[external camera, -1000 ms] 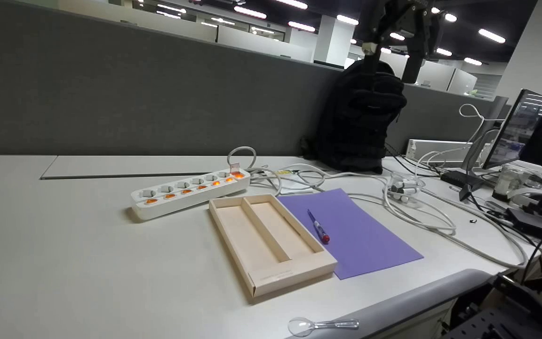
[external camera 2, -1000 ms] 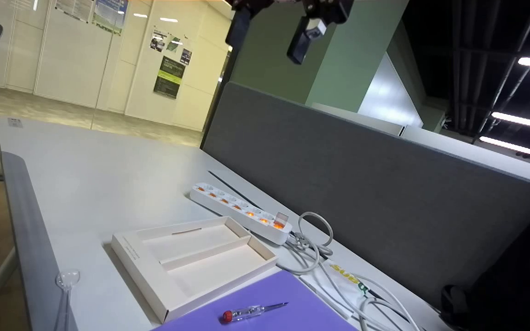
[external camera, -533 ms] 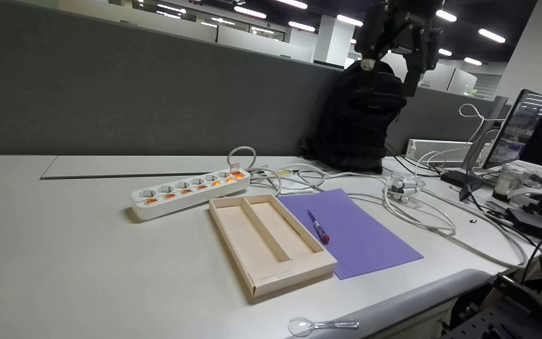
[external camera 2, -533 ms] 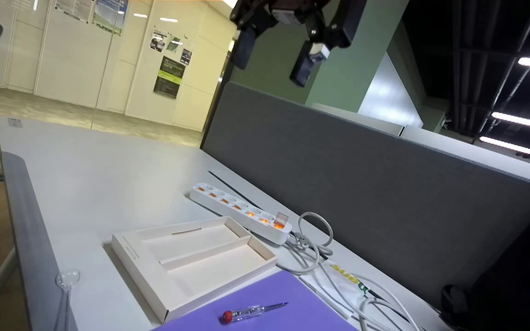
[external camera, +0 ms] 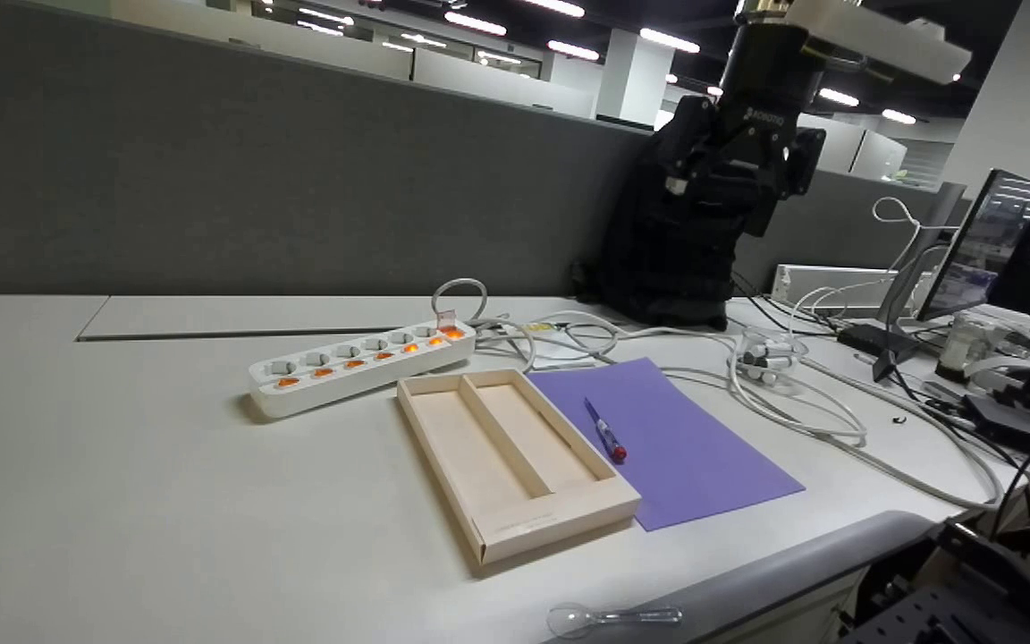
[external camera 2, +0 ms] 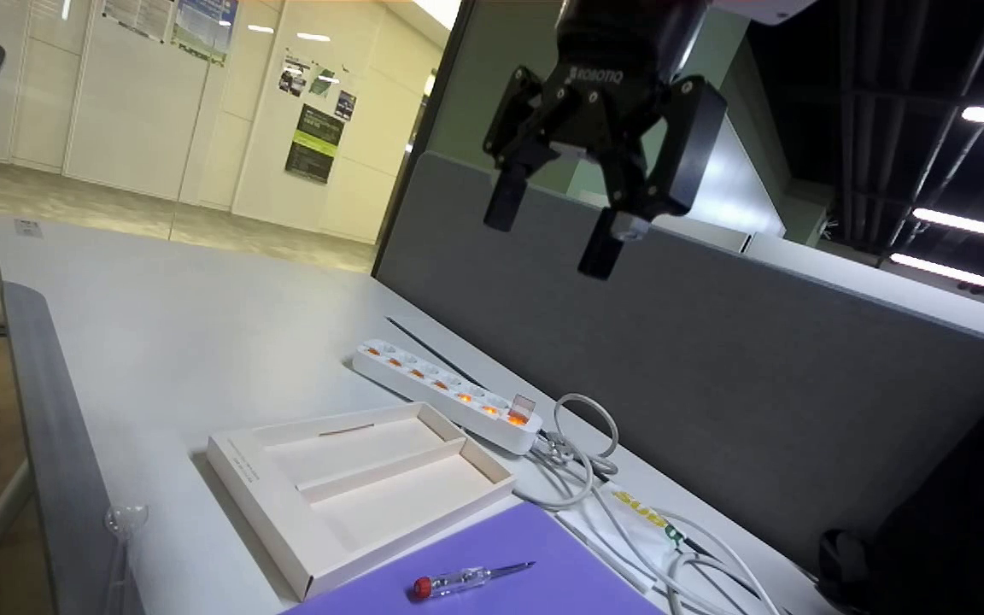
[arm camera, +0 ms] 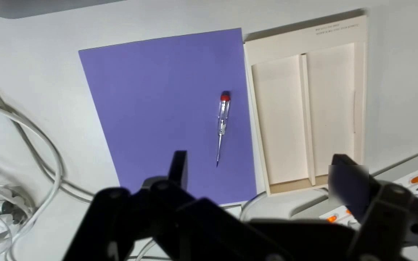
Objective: Pick up the screwdriver and put it on the tray
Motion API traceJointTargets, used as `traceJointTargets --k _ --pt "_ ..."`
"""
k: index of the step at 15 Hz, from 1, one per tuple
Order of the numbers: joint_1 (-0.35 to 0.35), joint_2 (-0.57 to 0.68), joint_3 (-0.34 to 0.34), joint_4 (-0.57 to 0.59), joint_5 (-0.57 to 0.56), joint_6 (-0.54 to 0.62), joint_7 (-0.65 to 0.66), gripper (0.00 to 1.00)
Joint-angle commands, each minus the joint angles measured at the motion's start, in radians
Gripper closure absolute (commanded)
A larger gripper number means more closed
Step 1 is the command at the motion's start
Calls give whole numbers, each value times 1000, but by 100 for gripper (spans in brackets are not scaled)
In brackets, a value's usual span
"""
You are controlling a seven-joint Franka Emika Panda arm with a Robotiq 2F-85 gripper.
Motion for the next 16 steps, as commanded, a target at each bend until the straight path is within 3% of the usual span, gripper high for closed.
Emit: traceJointTargets --k 1,12,16 --pt "-15 72 -9 -4 6 79 59 0" --pt "-8 311 -7 5 23 271 122 0" --pt "-4 318 -12 -4 15 258 91 0"
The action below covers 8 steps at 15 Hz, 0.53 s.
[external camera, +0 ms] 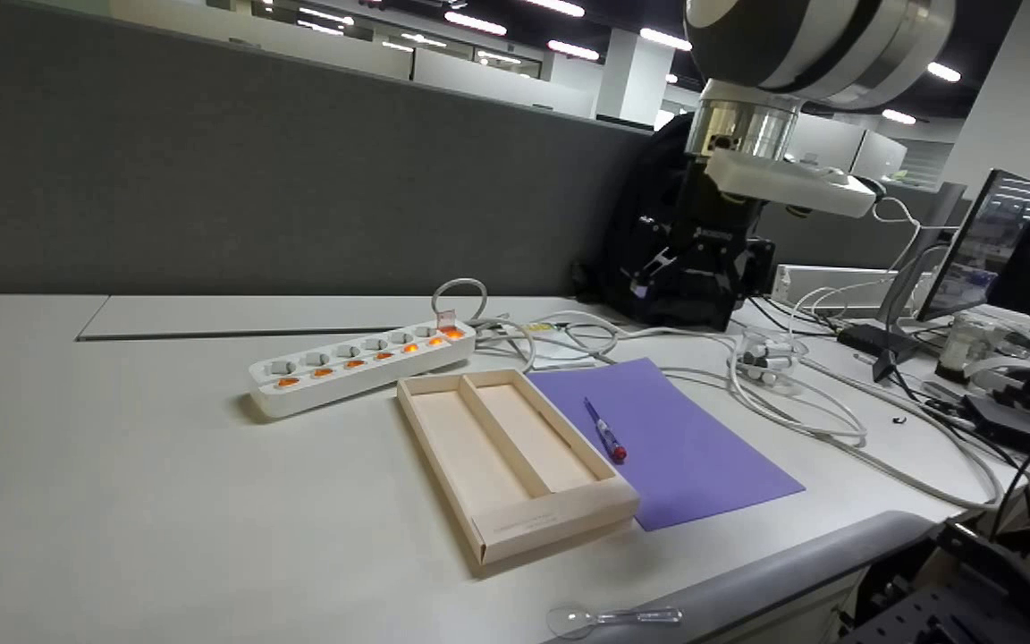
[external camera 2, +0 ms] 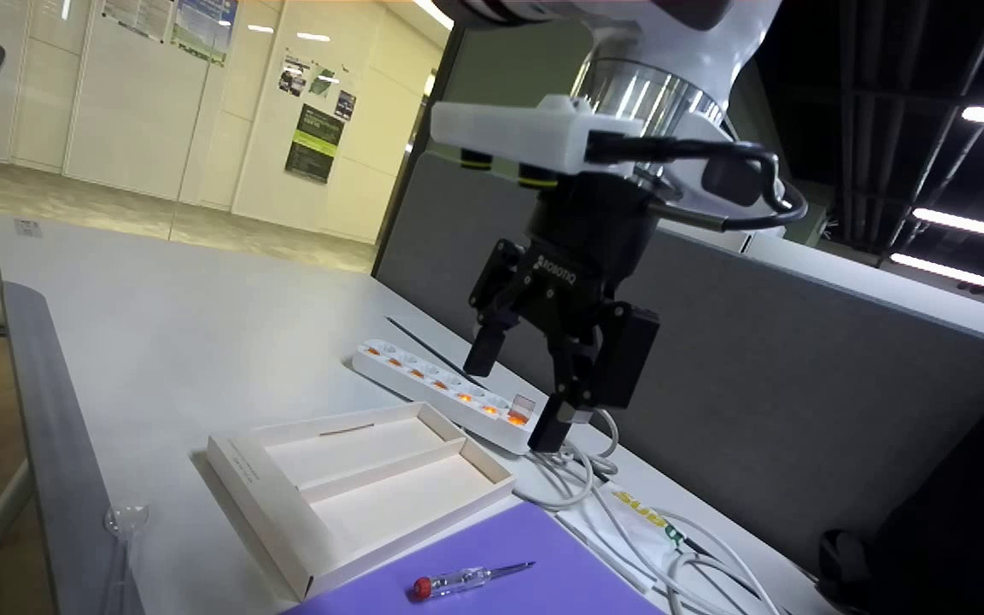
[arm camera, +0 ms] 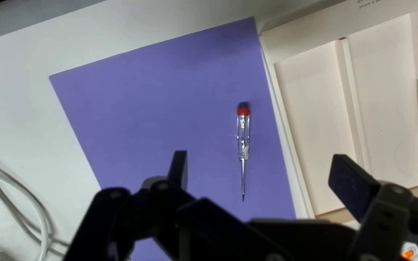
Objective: Pick up the screwdriver and put it on the tray
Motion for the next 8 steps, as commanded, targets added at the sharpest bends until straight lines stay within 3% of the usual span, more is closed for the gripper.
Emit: traceJointTargets --k 1,4,8 --pt "9 4 -8 2 -2 -1 4 0" --pt "3 9 -7 1 -19 16 24 0" --pt "-14 110 -36 37 -5 71 12 0"
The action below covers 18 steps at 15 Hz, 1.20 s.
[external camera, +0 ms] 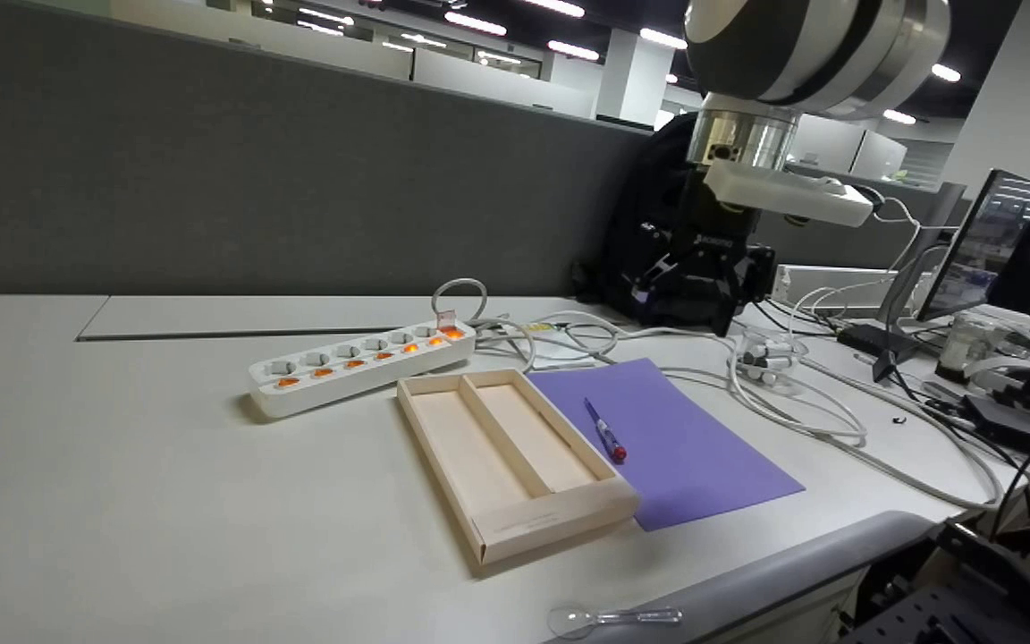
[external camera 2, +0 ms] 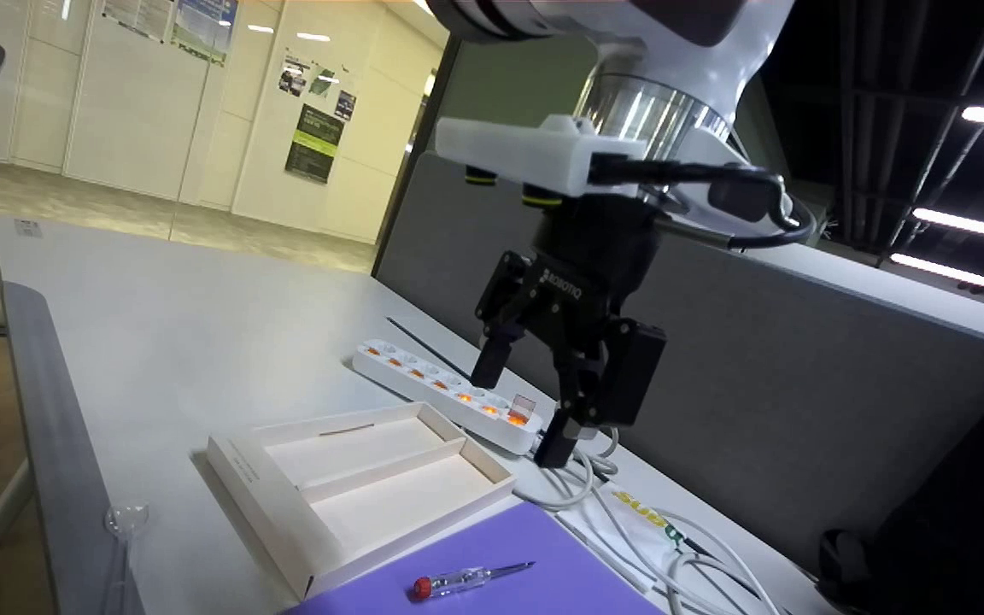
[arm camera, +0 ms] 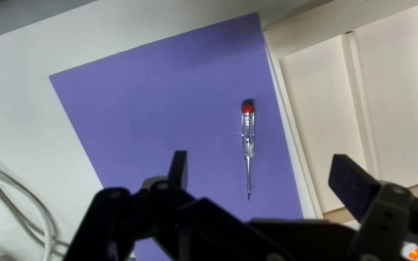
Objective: Pick up the screwdriver and put it on the tray
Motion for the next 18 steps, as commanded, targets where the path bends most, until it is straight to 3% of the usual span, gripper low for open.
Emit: traceJointTargets --k 1,4,8,18 --pt "-12 121 -36 47 11 46 -17 0" --pt "-15 222 -57 91 101 33 -162 0" --pt "-33 352 -41 161 161 50 -256 0" --pt "0 556 2 280 90 135 -223 0"
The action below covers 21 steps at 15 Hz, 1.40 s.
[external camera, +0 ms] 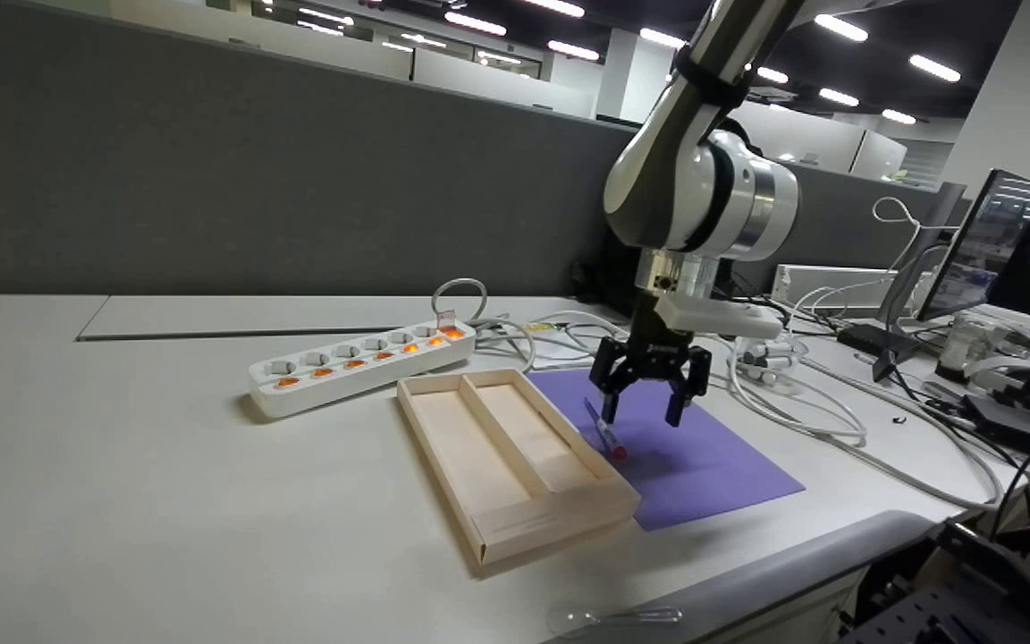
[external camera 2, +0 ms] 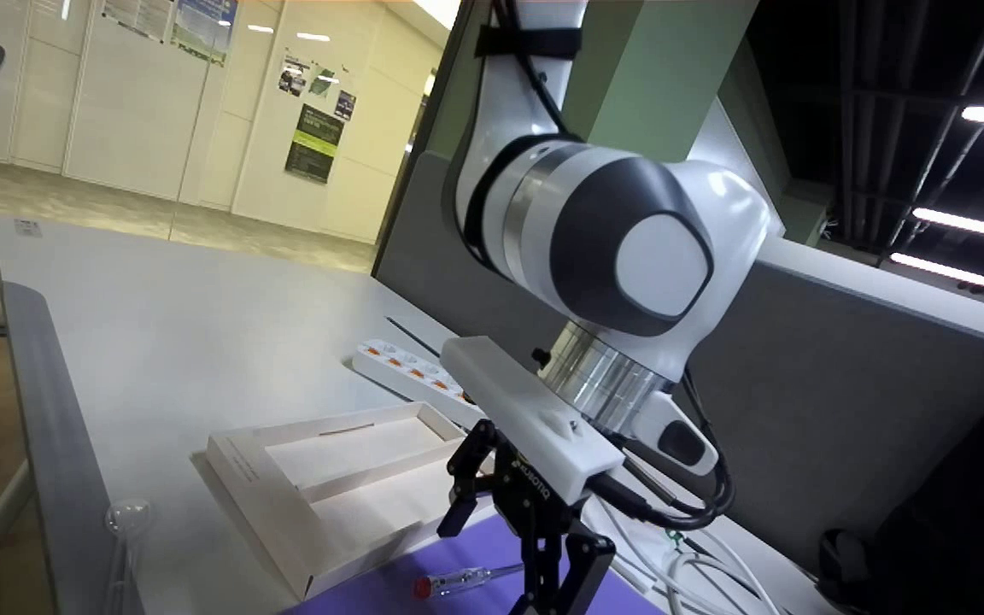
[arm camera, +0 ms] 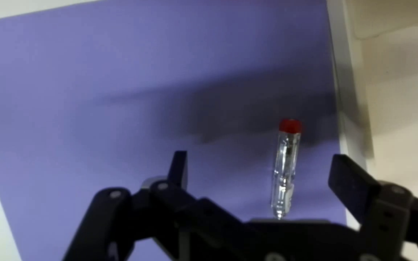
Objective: Pick up the screwdriver and put it on the tray
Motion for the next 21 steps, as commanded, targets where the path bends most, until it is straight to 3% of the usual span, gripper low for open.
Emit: traceJointTargets --k 1,6,7,9,18,20,21 --pt "18 49 -5 50 -52 14 35 0" --pt "83 79 -51 63 -159 70 102 1" --pt "93 83 -58 63 -177 76 113 25" --pt "108 87 -68 62 -200 87 129 30" --pt "100 92 -52 62 -175 112 142 95" --pt "98 91 -49 62 -173 110 140 100" --pt "94 88 -45 61 -170 108 136 96"
